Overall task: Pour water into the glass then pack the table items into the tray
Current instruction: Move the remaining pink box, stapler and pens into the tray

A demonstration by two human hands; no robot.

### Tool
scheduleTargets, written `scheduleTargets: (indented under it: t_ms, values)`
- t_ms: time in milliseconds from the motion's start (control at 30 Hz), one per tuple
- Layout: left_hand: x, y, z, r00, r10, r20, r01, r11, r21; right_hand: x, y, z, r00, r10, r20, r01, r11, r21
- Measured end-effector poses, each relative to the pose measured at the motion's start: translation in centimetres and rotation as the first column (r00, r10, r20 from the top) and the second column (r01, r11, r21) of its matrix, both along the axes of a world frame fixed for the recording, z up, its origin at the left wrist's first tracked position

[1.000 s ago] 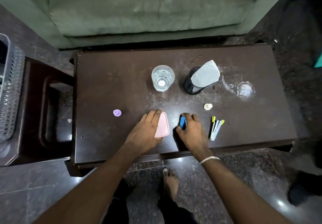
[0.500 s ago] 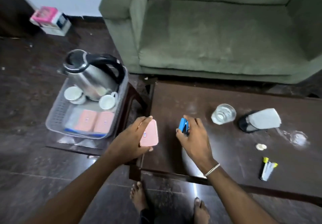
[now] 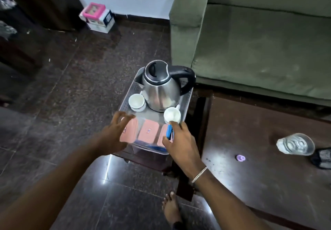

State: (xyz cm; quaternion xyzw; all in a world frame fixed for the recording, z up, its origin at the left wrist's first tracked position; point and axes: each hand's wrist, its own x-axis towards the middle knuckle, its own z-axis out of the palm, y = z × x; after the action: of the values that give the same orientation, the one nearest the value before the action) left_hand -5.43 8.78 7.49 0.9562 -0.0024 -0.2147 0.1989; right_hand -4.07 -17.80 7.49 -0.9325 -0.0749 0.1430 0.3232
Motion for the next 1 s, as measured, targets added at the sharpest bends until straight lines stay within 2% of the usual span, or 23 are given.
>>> scheduleTargets:
  t_ms: [167,333,533,700,767,867,1000]
  values:
    - [2.3,3.1,-1.9,0.992,-0.036,-0.121,0.034,0.999,-0.019,0.3,2.9,-1.4,0.999,0.035,-0.040,-0.043,0.975,-0.218]
    - [4.3,3.8,-3.4,0.972,-0.168,-0.165,0.173,0.985,0.017,0.5,4.0,-2.3,0.999,0.029,-0.035,-0.038,0.948,-0.316]
    - [5.5,3.1,-4.7,0.956,-0.223,-0.191,0.245,0.964,0.099,1.0,4.3,-2.9,0.999,0.017,-0.049,-0.033,0.938,-0.346]
    - [5.4,1.6,-4.3,0.962,-0.164,-0.220,0.201,0.967,0.157,0.9,3.4,-3.0,0.998,0.030,-0.048,-0.043,0.956,-0.289]
    - [5.2,0.9,-3.2,0.974,-0.164,-0.159,0.192,0.964,0.182,0.7,2.7,-2.7,0.999,0.022,-0.029,-0.028,0.972,-0.233]
    - [5.0,-0.8,-1.3,0.988,-0.147,0.046,0.136,0.973,0.187,0.2,0.6,-2.1,0.999,-0.001,0.038,0.008,0.983,-0.182]
    - [4.6,-5.0,0.5,0.954,-0.196,0.228,0.159,0.973,0.170,-1.0,-3.7,-1.4,0.993,-0.087,0.085,0.098,0.985,-0.143]
